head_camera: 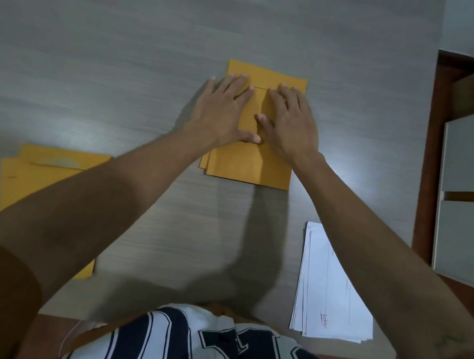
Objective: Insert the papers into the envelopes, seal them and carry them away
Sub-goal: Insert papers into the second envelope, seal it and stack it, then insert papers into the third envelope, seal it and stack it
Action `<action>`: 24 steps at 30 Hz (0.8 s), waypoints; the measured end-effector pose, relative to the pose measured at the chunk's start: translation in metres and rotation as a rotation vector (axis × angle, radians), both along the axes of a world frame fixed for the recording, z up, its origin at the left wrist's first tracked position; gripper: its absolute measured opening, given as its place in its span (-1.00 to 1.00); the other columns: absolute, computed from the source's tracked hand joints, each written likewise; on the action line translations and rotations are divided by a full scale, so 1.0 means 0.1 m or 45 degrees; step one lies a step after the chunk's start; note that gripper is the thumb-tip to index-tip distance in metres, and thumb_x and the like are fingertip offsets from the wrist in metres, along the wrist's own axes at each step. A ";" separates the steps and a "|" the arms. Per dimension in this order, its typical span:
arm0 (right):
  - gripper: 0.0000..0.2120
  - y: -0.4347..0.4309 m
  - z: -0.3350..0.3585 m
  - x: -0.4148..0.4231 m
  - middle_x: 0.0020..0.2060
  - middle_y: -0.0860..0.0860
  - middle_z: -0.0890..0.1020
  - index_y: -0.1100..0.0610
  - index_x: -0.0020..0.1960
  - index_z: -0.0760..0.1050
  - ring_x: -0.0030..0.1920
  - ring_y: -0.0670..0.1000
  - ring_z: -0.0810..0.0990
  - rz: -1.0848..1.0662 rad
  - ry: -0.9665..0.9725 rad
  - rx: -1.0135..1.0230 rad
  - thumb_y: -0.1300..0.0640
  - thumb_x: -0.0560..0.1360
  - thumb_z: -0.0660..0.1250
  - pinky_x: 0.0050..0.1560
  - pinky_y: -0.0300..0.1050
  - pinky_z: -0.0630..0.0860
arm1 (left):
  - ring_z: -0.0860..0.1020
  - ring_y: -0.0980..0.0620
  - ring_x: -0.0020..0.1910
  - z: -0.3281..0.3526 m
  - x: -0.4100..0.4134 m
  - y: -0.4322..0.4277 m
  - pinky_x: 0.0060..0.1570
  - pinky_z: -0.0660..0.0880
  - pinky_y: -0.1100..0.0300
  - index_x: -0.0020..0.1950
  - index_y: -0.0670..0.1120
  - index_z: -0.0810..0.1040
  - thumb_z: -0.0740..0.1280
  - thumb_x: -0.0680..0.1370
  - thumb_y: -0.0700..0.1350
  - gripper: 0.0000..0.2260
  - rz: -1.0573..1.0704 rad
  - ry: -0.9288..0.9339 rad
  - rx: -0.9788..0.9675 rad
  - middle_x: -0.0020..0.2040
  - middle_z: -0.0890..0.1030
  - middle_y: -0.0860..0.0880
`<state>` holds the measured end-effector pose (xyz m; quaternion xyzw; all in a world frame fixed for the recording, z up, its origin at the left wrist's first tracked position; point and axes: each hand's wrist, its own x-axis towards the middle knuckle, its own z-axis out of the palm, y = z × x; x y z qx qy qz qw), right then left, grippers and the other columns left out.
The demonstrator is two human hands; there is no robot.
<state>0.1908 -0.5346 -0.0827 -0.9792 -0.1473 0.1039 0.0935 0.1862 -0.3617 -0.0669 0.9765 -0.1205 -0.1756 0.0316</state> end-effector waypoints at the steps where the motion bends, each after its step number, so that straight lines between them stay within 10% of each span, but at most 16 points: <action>1: -0.39 0.00 0.01 0.01 0.54 0.12 0.22 0.14 0.55 0.17 0.56 0.15 0.10 0.001 0.010 -0.013 -0.19 0.63 0.09 0.56 0.05 0.04 | -0.05 -0.07 0.60 0.01 0.01 0.00 0.54 -0.05 -0.15 0.61 -0.03 0.04 0.21 0.37 0.51 -0.01 -0.004 0.022 0.000 0.63 -0.02 -0.05; 13: -0.39 0.05 0.19 0.12 0.48 0.14 0.32 0.19 0.51 0.22 0.48 0.11 0.23 0.056 0.045 -0.119 -0.17 0.61 0.18 0.49 -0.03 0.15 | 0.07 -0.12 0.57 0.08 0.02 -0.02 0.47 0.17 -0.16 0.58 -0.08 0.10 0.31 0.31 0.51 0.05 -0.050 0.003 0.071 0.61 0.07 -0.10; 24: -0.45 0.15 0.39 0.01 0.53 0.10 0.23 0.16 0.50 0.27 0.53 0.13 0.15 -0.008 0.087 -0.164 0.02 0.57 0.31 0.49 0.04 0.16 | -0.05 -0.15 0.60 0.27 -0.17 -0.02 0.50 -0.03 -0.29 0.53 -0.13 0.21 0.37 0.42 0.35 -0.15 -0.038 -0.038 0.202 0.60 0.10 -0.15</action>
